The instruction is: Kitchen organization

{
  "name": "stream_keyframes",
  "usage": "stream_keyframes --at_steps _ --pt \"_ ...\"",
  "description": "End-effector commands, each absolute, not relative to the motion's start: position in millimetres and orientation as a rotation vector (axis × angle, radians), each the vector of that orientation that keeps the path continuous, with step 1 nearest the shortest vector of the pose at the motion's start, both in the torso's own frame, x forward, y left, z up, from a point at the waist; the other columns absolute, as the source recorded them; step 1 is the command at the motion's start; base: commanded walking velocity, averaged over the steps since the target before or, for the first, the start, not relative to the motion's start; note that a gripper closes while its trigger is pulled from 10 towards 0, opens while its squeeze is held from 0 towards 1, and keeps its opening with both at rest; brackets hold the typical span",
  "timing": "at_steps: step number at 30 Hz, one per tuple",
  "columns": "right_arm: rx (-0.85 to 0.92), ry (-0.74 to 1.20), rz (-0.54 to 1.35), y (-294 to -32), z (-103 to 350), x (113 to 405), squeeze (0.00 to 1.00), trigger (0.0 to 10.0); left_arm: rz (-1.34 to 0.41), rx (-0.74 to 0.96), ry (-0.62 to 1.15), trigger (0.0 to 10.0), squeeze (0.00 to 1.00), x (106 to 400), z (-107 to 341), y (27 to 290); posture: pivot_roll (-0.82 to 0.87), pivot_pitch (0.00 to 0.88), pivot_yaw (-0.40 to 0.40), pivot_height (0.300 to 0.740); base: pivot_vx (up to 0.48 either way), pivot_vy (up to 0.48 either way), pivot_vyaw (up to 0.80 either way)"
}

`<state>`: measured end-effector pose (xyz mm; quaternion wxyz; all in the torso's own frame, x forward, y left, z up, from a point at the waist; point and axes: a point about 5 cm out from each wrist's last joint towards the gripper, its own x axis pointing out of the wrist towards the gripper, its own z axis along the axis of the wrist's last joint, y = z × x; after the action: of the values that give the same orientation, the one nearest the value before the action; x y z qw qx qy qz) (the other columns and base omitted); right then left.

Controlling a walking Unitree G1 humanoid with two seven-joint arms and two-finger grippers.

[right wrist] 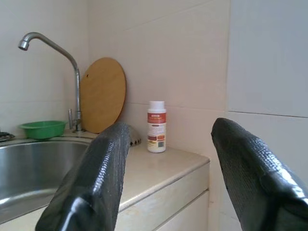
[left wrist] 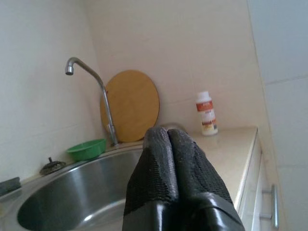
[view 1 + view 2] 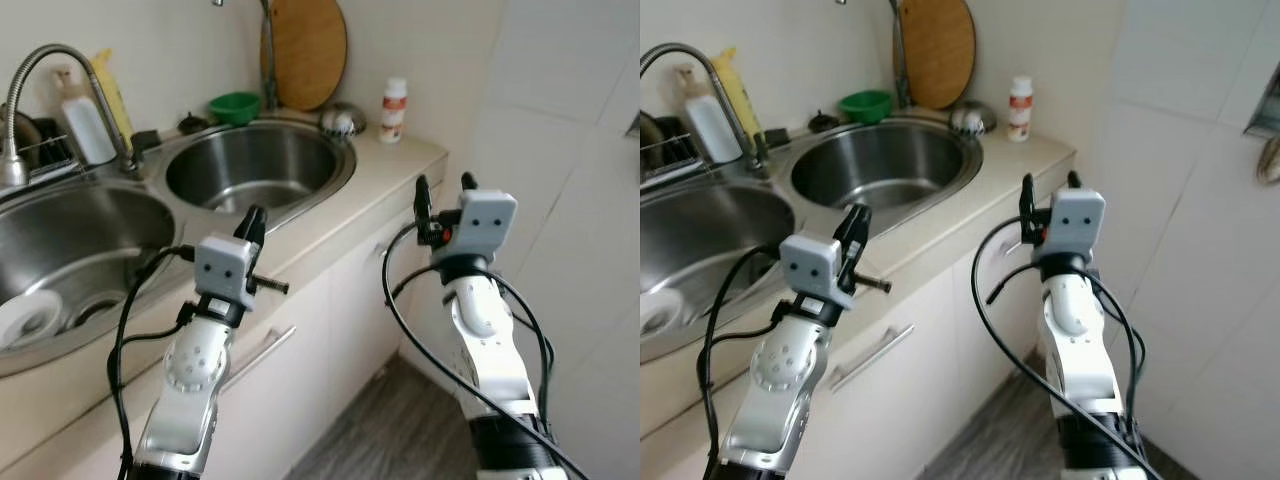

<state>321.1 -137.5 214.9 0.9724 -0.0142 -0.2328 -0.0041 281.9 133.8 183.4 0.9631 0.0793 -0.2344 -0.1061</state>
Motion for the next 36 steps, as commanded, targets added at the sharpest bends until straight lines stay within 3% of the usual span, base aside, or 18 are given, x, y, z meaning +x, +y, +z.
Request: stream_keyframes --at_steps 1,11,17,20,25,29,36 --pt "-0.03 -0.471 0.004 -134 214 319 0.0 10.0 -0.221 0.182 -0.462 10.0 0.0 282 180 135 -0.08 0.0 0.035 0.74 0.0 0.0 -0.8" --pt "-0.129 -0.401 -0.024 -155 187 303 0.0 10.0 -0.256 0.208 -0.38 10.0 0.0 268 157 142 -0.09 0.0 0.032 0.74 0.0 0.0 -0.8" --pt "-0.168 -0.35 -0.052 -164 170 295 0.0 10.0 -0.366 0.226 -0.324 10.0 0.0 261 142 133 -0.09 0.0 0.033 0.74 0.0 0.0 -0.8" --pt "-0.19 -0.317 -0.049 -164 161 292 0.0 10.0 -0.429 0.223 -0.232 10.0 0.0 258 124 128 -0.1 0.0 0.035 0.74 0.0 0.0 -0.8" --pt "-0.228 -0.089 -0.044 -169 116 284 0.0 10.0 -0.479 0.215 -0.035 10.0 0.0 243 85 131 -0.09 0.0 0.038 0.74 0.0 0.0 -0.79" --pt "-0.339 0.223 0.185 -153 54 261 0.0 10.0 -0.403 0.195 0.194 10.0 0.0 230 45 142 -0.1 0.0 0.038 0.74 0.0 0.0 -0.79" --pt "-0.487 0.265 0.339 -142 40 250 0.0 10.0 -0.442 0.286 0.285 10.0 0.0 224 35 137 -0.11 0.0 0.038 0.74 0.0 0.0 -0.77"
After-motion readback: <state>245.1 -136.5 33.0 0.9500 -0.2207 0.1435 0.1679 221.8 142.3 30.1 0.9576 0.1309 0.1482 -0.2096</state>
